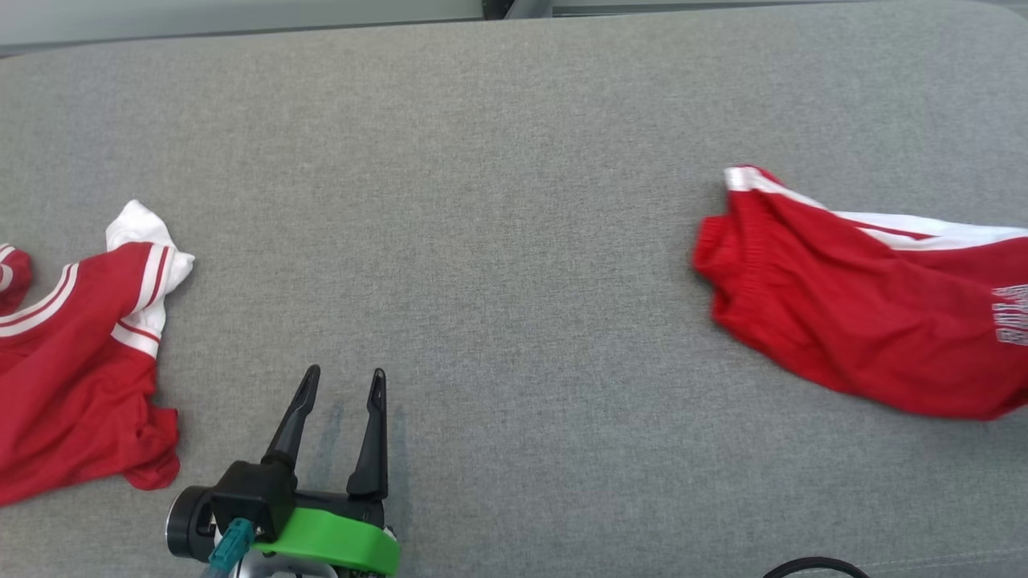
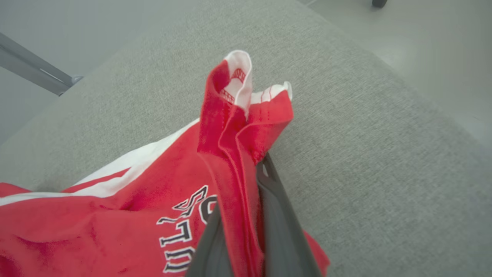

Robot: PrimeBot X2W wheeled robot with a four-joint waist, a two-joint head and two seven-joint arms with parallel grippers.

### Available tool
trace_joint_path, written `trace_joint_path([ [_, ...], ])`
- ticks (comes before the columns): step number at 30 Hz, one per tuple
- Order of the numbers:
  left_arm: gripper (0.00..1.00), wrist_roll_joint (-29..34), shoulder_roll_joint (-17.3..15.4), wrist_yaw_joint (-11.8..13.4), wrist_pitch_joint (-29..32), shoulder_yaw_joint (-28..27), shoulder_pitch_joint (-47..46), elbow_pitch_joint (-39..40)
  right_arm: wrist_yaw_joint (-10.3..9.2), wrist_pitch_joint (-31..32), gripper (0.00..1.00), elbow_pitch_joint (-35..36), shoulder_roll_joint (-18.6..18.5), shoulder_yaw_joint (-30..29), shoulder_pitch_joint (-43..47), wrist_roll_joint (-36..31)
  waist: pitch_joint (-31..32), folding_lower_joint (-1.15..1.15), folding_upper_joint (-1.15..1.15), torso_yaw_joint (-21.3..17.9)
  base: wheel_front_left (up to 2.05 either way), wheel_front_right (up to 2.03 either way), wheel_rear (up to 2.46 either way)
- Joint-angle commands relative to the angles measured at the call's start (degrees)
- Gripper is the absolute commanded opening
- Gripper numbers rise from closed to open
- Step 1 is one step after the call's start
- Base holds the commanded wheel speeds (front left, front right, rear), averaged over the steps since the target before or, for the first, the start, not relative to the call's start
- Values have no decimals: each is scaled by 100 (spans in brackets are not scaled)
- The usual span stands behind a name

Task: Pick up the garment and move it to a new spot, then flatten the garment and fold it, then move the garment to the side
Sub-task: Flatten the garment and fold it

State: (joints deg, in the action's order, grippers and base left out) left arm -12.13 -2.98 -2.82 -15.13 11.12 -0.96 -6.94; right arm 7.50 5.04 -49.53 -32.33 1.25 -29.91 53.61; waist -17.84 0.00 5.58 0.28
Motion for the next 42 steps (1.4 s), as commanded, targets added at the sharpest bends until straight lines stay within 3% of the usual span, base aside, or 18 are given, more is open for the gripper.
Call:
trace_joint_path([
  [1, 100, 12, -8, -19, -3, 15, -11, -30, 0, -164, 0, -47, -52, -111, -198, -97, 100, 0, 1, -68, 0, 0, 0],
  [5, 100, -78, -1, 48, -3, 30, 108, -87, 0, -277, 0, 320, 115, -209, -453, -224, 152, 0, 1, -13, 0, 0, 0],
  [13, 100, -103, 3, 163, -3, 118, 173, -62, -1, 333, 0, 1759, 1516, 308, -142, -703, 146, 0, 1, -30, 0, 0, 0],
  [19, 100, -1, 3, 96, -3, 144, -43, -157, -1, 266, 0, 1909, 2376, 209, -13, -1519, 8, 0, 1, 1, 0, 0, 0],
  [24, 100, 2, 2, 101, -3, 97, -115, -201, -1, 239, 0, 2021, 2607, 173, -54, -1994, -58, 0, 1, 8, 0, 0, 0],
  [25, 100, -14, 3, 109, -3, 99, -106, -212, -1, 226, 39, 2056, 2633, 187, -51, -2140, -68, 0, 1, 2, 0, 0, 0],
  [26, 100, -36, 3, 117, -3, 100, -92, -220, -1, 229, 100, 2098, 2667, 176, -25, -2228, -72, 0, 1, -7, 0, 0, 0],
  [29, 100, -88, 3, 146, -3, 99, -16, -256, -1, 258, 100, 2441, 2710, 229, 127, -2435, -53, 0, 1, -43, 0, 0, 0],
  [33, 100, -123, 2, 181, -3, 50, 146, -285, -1, 313, 100, 3581, 2649, 351, 628, -2331, 118, 0, 1, -106, 0, 0, 0],
  [38, 100, -167, 2, 273, -3, -133, 342, -171, -1, 280, 100, 5176, 2382, -373, 1609, -2451, 317, 0, 1, -177, 0, 0, 0],
  [42, 100, -159, 1, 259, -3, -121, 476, -138, -1, -170, 100, 5614, 2241, -1120, 2231, -3025, 461, 0, 1, -200, 0, 0, 0],
])
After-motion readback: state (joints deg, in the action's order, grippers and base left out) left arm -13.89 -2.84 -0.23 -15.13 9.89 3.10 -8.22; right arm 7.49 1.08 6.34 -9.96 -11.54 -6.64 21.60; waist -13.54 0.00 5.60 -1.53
